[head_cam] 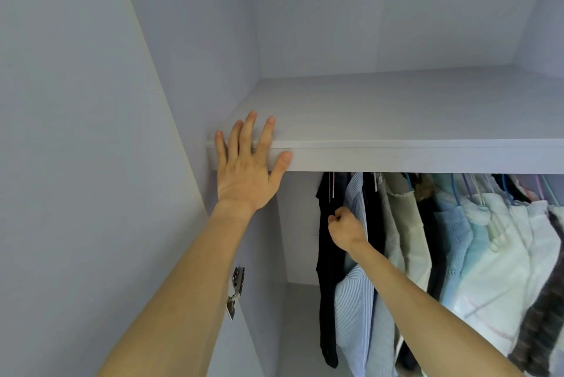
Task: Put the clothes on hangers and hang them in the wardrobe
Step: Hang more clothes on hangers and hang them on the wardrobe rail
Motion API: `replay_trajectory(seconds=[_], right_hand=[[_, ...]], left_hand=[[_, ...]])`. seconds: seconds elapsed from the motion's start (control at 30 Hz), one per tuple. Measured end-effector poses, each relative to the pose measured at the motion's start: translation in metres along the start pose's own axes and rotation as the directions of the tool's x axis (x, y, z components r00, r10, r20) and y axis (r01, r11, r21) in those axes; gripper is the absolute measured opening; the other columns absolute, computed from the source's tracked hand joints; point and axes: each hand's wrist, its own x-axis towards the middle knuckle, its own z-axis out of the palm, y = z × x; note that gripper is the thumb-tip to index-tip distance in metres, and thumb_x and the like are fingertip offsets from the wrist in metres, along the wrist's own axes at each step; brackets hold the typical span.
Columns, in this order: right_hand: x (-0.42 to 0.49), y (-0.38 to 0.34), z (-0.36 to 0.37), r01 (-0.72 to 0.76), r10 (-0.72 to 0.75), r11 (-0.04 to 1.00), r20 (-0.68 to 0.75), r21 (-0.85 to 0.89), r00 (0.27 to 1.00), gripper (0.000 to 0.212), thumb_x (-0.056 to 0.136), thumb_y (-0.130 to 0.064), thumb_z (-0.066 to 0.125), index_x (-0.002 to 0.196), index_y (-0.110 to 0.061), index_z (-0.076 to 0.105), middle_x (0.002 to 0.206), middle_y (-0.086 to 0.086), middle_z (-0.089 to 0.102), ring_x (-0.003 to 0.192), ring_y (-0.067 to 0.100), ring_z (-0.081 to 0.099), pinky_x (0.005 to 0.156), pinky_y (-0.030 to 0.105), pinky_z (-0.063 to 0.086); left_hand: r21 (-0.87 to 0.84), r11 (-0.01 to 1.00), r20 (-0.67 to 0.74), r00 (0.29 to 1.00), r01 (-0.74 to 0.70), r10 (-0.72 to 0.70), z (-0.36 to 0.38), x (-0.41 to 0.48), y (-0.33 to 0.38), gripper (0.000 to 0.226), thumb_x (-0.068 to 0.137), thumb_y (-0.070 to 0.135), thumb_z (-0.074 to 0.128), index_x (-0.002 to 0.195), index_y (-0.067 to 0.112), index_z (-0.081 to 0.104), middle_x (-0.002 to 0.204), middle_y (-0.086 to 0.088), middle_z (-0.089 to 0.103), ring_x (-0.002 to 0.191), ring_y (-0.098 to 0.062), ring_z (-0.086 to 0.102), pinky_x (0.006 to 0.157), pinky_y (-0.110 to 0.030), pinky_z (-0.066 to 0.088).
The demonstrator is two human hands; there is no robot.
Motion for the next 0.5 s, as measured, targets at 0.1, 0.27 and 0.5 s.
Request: replay_trajectory(seconds=[0.1, 0.27, 0.5], right_hand=[[-0.003, -0.001, -0.008, -0.018, 0.011, 0.998, -0.102, -0.067, 0.995, 0.026, 0.1, -0.012, 0.042, 0.121, 0.002, 0.048, 0.11, 0.022, 0.063, 0.104, 0.039, 0.059, 0.073, 0.031, 0.036], [-0.002, 0.006, -0.013, -0.053, 0.06, 0.994, -0.074, 0.1, 0.995, 0.015, 0.097, -0.012, 0.042, 0.109, -0.006, 0.048, 0.097, 0.017, 0.065, 0.077, 0.031, 0.067, 0.073, 0.042, 0.059], [-0.016, 0.019, -0.025, -0.049, 0.023, 0.986, 0.153, 0.162, 0.988, 0.031, 0.094, -0.008, 0.052, 0.124, -0.012, 0.053, 0.084, 0.006, 0.068, 0.07, 0.019, 0.068, 0.068, 0.032, 0.059]], left_hand=[[0.01, 1.0, -0.008, 1.0, 0.001, -0.001, 0.0, 0.0, 0.0, 0.071, 0.098, 0.066, 0.013, 0.158, 0.03, 0.001, 0.166, -0.006, 0.002, 0.151, -0.03, 0.006, 0.12, -0.053, -0.009], [0.006, 1.0, 0.011, 1.0, 0.005, -0.005, 0.0, -0.001, 0.001, 0.072, 0.098, 0.066, 0.013, 0.158, 0.03, 0.001, 0.166, -0.006, 0.001, 0.151, -0.029, 0.007, 0.121, -0.053, -0.01], [0.016, 1.0, 0.034, 0.999, -0.004, 0.004, 0.0, 0.0, -0.001, 0.072, 0.097, 0.067, 0.009, 0.158, 0.03, -0.001, 0.166, -0.005, -0.002, 0.151, -0.03, 0.004, 0.12, -0.052, -0.012]])
